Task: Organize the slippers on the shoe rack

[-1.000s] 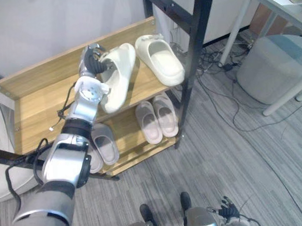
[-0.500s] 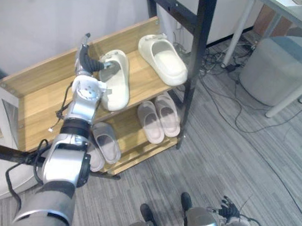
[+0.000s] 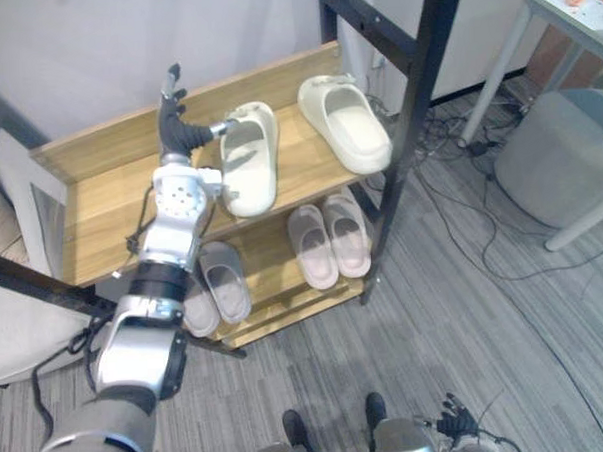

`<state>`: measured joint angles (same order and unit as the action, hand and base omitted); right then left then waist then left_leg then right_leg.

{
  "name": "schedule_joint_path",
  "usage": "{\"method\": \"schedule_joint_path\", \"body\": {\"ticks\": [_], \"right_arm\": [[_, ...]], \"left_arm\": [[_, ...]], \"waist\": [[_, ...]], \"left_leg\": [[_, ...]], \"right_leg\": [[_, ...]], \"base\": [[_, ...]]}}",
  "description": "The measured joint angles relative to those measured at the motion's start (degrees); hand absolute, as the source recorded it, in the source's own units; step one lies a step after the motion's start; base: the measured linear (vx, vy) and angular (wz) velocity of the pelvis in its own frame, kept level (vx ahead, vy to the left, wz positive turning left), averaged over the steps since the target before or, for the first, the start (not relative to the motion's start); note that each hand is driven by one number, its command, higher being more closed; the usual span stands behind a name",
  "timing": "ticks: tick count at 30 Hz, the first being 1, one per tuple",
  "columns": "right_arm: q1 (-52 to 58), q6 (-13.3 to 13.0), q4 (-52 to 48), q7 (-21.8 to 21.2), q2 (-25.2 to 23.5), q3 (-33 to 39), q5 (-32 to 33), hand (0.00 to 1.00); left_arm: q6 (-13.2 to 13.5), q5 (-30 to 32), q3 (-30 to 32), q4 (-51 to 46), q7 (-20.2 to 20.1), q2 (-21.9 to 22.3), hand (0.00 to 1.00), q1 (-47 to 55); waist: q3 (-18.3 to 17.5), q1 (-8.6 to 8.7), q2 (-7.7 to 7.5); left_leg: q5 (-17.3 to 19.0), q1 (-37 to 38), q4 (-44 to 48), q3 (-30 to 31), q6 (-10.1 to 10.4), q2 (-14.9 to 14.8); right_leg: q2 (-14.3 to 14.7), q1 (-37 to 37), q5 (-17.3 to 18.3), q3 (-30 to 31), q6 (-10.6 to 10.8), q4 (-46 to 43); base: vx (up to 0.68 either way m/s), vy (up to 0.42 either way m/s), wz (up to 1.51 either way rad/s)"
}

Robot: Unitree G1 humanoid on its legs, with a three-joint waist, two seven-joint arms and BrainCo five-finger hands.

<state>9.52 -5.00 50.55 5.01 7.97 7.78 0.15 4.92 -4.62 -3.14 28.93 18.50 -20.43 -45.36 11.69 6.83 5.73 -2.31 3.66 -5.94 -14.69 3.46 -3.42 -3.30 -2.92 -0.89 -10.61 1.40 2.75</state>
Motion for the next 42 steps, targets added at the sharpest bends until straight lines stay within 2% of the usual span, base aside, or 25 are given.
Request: {"method": "schedule_joint_path", "body": {"ticks": [3, 8, 14, 19, 25, 34, 42], "right_arm": [[0.16, 0.32, 0.00, -0.01, 0.11, -0.32, -0.02, 0.00], [0.09, 0.71, -0.01, 0.02, 0.60, -2.08, -0.08, 0.00], [0.01, 1.13, 0.09, 0.37, 0.39, -3.82, -0.13, 0.00], [-0.01, 1.50, 0.23, 0.67, 0.28, -4.01, -0.10, 0.00], [-0.05, 1.54, 0.37, 0.79, 0.28, -4.13, -0.11, 0.00], [-0.57, 1.62, 1.19, 1.28, 0.49, -5.85, -0.12, 0.00], [-1.37, 1.77, 2.08, 1.34, 0.38, -5.83, -0.11, 0.00]], "left_arm": [[0.94, -4.37, 0.00, -0.75, -0.05, 0.74, 0.00, 2.75], [1.01, -7.71, -0.12, -3.47, -1.17, 3.09, 0.00, 7.63], [1.00, -13.11, -1.20, -3.44, -1.55, 3.94, 0.00, 8.85], [0.99, -13.69, -3.33, -3.44, -2.52, 5.07, 0.00, 10.51], [1.99, -13.76, -7.07, -4.15, -2.71, 8.17, 0.00, 10.60], [2.00, -15.90, -12.59, -3.08, -2.66, 12.85, 0.00, 8.75], [1.92, -16.92, -13.66, 1.22, -2.40, 13.12, 0.00, 4.96]], "waist": [[0.01, -0.52, -0.15], [-0.18, -1.10, -0.66], [-0.86, -1.04, -2.17], [-1.05, -1.06, -2.51], [-1.17, -1.02, -2.62], [-1.99, -0.34, -3.27], [-2.08, 0.54, -3.47]], "left_leg": [[0.00, 0.34, 0.00, 0.74, 0.00, 0.08], [-0.02, 0.35, -0.01, 1.56, -0.02, 0.13], [-0.04, 0.37, 0.00, 2.76, -0.03, 0.30], [-0.04, 0.38, -0.01, 3.07, -0.02, 0.39], [-0.09, 0.50, -0.02, 3.22, -0.09, 0.43], [-0.10, 0.61, -0.32, 3.20, -0.11, 0.58], [-0.06, 0.66, -0.03, 1.79, -0.07, 0.41]], "right_leg": [[-0.07, -0.81, 0.01, -0.79, 0.03, 0.53], [-0.11, -1.17, 0.13, -1.58, 0.19, 0.74], [-0.16, -2.44, 0.16, -2.78, 0.25, 1.45], [-0.23, -2.70, 0.20, -3.19, 0.31, 1.60], [-0.27, -2.92, 0.20, -3.36, 0.32, 1.61], [-0.47, -2.80, 0.17, -3.51, 0.38, 1.90], [-0.36, -2.63, -0.15, -2.64, 0.50, 2.24]], "base": [[-0.01, -0.002, 0.13], [0.00, -0.003, 0.09], [0.01, -0.002, 0.10], [0.00, -0.003, 0.05], [0.00, 0.000, 0.00], [0.00, 0.000, 0.00], [0.01, 0.001, -0.05]]}}
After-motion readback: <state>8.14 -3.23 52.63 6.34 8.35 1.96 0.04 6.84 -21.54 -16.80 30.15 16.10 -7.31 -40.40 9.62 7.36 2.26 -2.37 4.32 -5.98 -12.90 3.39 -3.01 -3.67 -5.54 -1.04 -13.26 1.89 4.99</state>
